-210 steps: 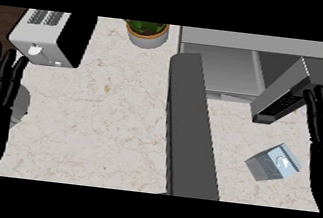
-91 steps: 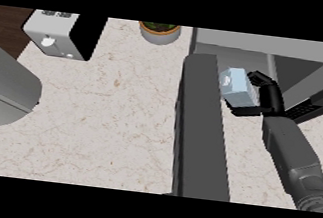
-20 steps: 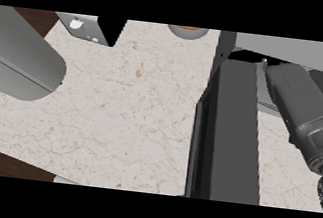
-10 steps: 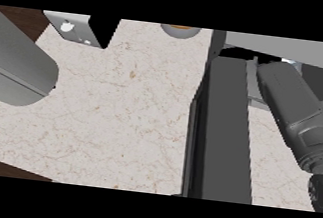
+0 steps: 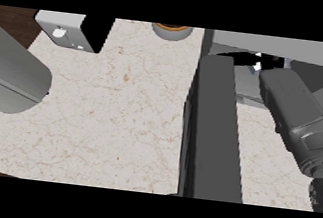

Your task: Pick up the milk, place it into the microwave and close the microwave

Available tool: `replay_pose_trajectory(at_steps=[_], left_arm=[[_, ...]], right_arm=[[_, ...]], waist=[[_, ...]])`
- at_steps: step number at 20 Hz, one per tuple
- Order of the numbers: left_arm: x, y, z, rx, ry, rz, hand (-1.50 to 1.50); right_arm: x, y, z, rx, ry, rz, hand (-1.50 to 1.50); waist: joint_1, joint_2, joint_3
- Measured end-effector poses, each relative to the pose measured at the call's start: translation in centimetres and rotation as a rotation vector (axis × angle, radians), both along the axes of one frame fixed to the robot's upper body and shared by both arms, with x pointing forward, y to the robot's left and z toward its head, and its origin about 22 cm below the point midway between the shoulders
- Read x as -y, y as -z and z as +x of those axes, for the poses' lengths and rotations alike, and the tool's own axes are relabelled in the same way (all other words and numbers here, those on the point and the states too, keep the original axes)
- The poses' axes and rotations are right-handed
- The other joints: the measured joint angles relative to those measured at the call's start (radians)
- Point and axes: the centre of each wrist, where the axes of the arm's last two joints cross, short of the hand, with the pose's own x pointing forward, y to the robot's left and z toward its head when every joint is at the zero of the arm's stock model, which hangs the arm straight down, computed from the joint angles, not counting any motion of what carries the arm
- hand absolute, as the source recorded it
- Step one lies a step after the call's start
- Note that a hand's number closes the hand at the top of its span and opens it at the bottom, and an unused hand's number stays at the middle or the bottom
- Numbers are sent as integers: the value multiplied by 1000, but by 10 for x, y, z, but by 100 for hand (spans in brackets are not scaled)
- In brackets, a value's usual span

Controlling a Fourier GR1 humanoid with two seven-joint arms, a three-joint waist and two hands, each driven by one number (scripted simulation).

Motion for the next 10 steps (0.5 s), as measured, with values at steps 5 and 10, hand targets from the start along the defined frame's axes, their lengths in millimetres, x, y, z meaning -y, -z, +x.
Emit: replay_pose_trajectory(at_steps=[5, 10], left_arm=[[15, 13, 6, -5, 77, -23, -150], [32, 27, 11, -35, 175, -18, -150]], right_arm=[[18, 12, -6, -15, -54, 75, -150], [26, 34, -17, -52, -181, 202, -150]], waist=[[-28, -12, -1], [-56, -27, -1]])
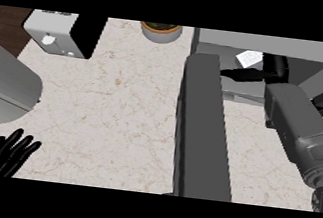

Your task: Pick up the milk, place it into the microwave and close the microwave

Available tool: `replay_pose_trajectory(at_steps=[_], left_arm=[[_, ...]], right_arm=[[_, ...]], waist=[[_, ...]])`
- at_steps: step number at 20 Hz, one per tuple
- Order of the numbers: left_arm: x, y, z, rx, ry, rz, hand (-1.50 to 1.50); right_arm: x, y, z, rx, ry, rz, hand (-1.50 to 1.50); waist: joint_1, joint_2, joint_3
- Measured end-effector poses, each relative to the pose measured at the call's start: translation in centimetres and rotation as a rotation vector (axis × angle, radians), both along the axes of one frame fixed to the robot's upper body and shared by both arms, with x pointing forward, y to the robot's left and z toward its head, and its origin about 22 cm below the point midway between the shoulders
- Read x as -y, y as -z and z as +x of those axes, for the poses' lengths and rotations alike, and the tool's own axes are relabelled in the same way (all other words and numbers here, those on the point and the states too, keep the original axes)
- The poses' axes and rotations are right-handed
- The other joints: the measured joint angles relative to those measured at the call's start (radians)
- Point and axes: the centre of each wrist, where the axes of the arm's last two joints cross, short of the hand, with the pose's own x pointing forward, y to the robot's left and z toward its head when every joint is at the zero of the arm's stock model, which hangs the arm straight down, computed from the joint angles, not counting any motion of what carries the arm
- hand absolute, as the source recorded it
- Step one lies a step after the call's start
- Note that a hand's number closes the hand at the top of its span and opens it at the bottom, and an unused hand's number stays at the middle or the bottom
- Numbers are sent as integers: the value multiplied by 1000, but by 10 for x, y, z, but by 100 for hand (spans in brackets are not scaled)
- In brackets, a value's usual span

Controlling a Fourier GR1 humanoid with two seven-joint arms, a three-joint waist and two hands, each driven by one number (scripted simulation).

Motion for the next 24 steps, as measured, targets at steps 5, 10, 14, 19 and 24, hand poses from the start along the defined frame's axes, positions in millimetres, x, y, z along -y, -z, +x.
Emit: replay_pose_trajectory(at_steps=[5, 10, 14, 19, 24], left_arm=[[16, 9, 8, -33, 104, 32, -150], [33, 20, 21, -46, 142, 78, -150], [44, 33, 33, -46, 150, 107, -150], [62, 46, 44, -52, 164, 133, 150], [76, 56, 60, -44, 173, 165, 150]], right_arm=[[-4, 29, -15, -37, -106, 152, -150], [-8, 69, -39, -69, -179, 274, -150], [-13, 101, -63, -101, -219, 329, -150], [0, 139, -101, -165, -200, 311, -150], [27, 166, -141, -206, -152, 274, -150]], waist=[[-21, -11, -1], [-46, -22, -2], [-65, -32, -3], [-89, -41, -5], [-105, -46, -6]])
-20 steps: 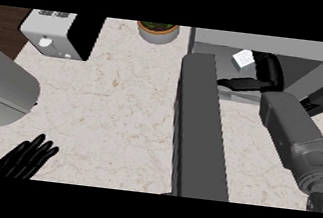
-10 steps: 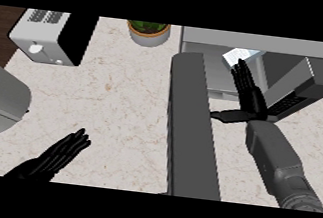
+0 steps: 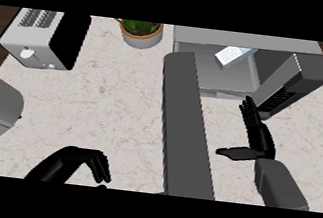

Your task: Pick up the milk, place it into the microwave and close the microwave

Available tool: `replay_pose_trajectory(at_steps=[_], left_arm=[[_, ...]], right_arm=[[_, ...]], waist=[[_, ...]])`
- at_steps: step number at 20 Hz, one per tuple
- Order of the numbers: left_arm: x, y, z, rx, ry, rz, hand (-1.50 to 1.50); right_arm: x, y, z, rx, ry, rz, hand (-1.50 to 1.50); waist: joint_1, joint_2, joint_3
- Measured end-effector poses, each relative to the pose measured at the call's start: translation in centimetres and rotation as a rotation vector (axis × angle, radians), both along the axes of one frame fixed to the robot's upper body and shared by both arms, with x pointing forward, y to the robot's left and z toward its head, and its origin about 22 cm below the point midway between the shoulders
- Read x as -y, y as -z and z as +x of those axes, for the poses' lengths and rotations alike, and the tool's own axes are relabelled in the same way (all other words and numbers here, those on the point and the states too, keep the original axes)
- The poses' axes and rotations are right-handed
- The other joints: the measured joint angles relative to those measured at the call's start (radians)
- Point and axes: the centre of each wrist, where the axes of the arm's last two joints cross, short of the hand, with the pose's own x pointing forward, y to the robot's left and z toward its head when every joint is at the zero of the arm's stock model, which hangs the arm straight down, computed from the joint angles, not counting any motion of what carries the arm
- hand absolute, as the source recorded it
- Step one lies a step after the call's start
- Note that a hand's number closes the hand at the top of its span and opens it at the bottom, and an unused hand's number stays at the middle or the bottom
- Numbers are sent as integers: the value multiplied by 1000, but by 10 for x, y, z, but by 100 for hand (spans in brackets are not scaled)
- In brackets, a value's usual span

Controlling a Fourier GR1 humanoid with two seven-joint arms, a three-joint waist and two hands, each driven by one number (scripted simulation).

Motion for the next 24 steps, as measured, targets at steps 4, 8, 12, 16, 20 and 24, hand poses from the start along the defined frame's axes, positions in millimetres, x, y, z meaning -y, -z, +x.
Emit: replay_pose_trajectory(at_steps=[4, 8, 12, 16, 20, 24], left_arm=[[10, 5, 16, -4, 11, 59, 150], [27, 12, 33, 11, 47, 110, 150], [47, 18, 46, 32, 88, 151, 150], [72, 26, 53, 49, 121, 165, 150], [98, 39, 51, 71, 143, 167, 150], [125, 46, 47, 74, 184, 171, 150]], right_arm=[[22, 14, -32, -9, 46, -20, -150], [54, 16, -62, -11, 94, -34, -150], [80, 13, -94, -2, 133, -41, -150], [107, 0, -125, 11, 149, -46, -150], [122, -17, -145, 42, 151, -32, -150], [123, -38, -149, 84, 112, -10, -150]], waist=[[-12, -2, -1], [-21, -1, -2], [-28, 0, -2], [-23, 4, -2], [-19, 7, -1], [-24, 8, -2]])
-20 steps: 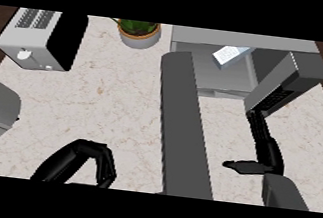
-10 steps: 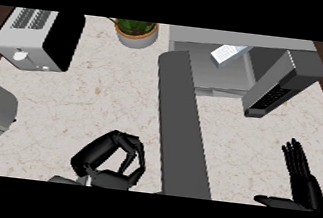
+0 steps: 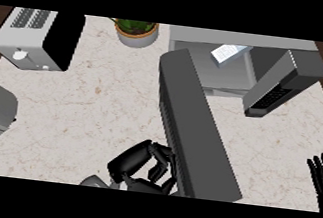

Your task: Pick up the milk, place it into the microwave and close the microwave

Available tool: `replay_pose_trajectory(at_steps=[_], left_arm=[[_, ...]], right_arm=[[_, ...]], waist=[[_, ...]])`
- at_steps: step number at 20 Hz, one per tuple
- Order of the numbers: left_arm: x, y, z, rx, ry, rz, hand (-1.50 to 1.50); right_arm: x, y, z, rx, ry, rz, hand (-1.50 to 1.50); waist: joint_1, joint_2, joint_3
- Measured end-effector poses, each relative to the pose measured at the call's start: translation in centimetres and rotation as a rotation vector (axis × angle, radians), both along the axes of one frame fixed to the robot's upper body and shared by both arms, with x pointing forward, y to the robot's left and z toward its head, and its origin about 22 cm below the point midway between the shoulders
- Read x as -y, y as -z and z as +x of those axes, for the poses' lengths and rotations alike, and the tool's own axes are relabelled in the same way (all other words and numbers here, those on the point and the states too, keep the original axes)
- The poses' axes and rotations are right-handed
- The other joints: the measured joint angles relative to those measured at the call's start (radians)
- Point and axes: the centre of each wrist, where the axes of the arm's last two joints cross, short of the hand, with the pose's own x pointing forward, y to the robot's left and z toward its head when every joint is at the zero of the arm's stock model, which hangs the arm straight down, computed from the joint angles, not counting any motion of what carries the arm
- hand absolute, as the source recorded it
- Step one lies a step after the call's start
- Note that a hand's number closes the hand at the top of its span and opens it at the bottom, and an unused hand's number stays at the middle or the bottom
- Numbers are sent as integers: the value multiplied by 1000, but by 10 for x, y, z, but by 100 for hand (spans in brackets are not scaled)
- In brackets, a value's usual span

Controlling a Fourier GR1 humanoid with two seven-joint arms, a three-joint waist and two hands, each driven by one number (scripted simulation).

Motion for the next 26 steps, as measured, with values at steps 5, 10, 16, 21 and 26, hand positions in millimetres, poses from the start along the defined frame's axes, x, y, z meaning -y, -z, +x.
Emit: replay_pose_trajectory(at_steps=[5, 10, 16, 21, 26], left_arm=[[28, 5, -6, -35, 23, 18, 150], [53, 3, -11, -34, 3, 47, 150], [71, -6, -5, 0, -71, 81, 150], [84, -16, 4, 33, -131, 81, 150], [94, -31, 16, 56, -220, 32, 150]], right_arm=[[-4, -27, 0, 49, -81, 48, -150], [-17, -57, 11, 93, -186, 87, -150], [-32, -89, 22, 134, -311, 104, -150], [-42, -109, 25, 157, -406, 111, -150], [-51, -125, 28, 177, -475, 116, -150]], waist=[[-11, 2, 0], [-32, 6, -1], [-64, 13, -1], [-93, 19, -2], [-119, 25, -2]])
